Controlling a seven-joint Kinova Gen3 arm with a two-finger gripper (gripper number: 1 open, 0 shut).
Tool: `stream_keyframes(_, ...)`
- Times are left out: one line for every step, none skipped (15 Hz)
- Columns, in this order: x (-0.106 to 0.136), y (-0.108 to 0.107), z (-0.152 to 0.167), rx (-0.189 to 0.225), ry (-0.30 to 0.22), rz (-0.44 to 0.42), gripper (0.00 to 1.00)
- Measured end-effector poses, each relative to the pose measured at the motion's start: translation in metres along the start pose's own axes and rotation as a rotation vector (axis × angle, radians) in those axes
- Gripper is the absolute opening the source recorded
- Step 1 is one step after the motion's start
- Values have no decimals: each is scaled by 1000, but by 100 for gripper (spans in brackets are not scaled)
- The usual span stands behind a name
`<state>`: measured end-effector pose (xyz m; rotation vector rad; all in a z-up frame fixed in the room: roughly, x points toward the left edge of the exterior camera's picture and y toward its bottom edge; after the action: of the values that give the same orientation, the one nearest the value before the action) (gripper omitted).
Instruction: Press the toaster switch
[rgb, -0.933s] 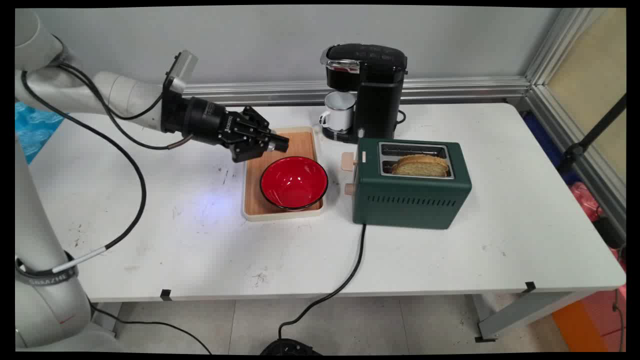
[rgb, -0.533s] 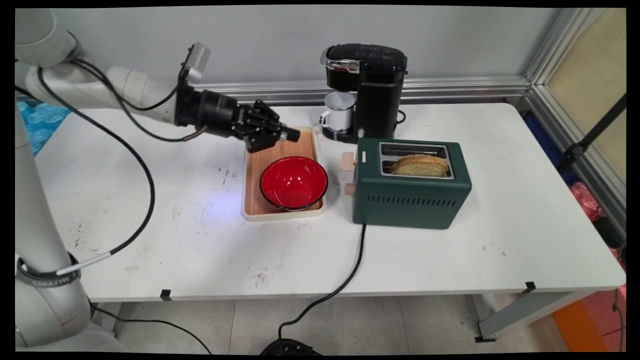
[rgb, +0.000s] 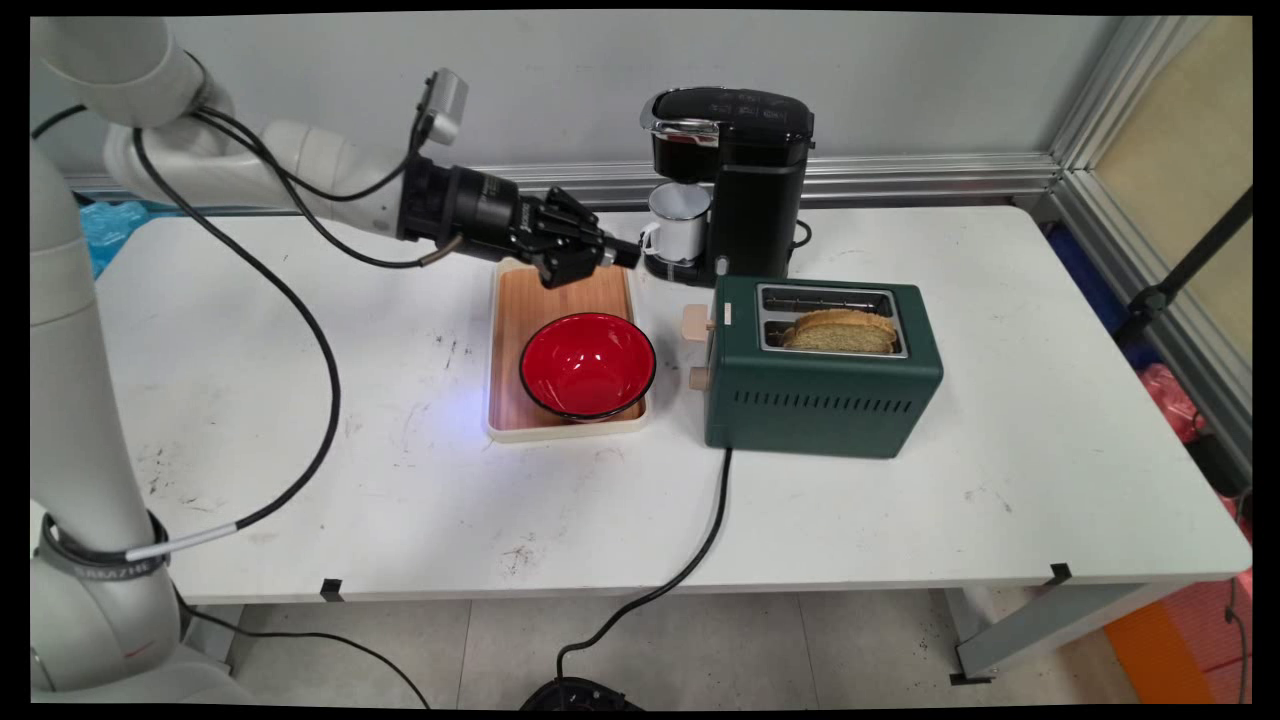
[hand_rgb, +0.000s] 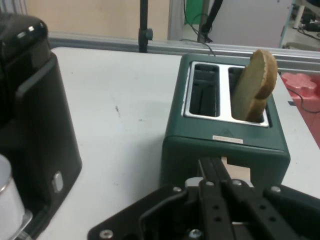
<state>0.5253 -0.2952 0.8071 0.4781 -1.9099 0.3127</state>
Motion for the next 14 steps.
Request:
stream_keyframes(0,2,4,-5,-6,-7,0)
stream_keyframes(-1,3,7,-9,-11,-13,0)
stream_keyframes(-1,5,11,-13,-16,-20,0)
stream_keyframes(-2,7,16,-18,-22,-27,0)
stream_keyframes(-2,9,19,-21,-25,-31,0)
stream_keyframes(-3,10,22,-24,-30,-36,0)
stream_keyframes(-4,12,26,-27,-34,-41,0)
stream_keyframes(-4,13,30,-29,-37,-45,0)
stream_keyframes(-4,14,32,-31,-39,-48,0)
stream_keyframes(-5,15,35,-33,-42,-52,0)
stream_keyframes(-5,16,37,-35,-44,-54,0)
stream_keyframes(-5,17,40,-37,-46,-58,0)
stream_keyframes(-6,18,43,-39,-49,-62,0)
stream_keyframes(-7,19,46,-41,-51,-65,0)
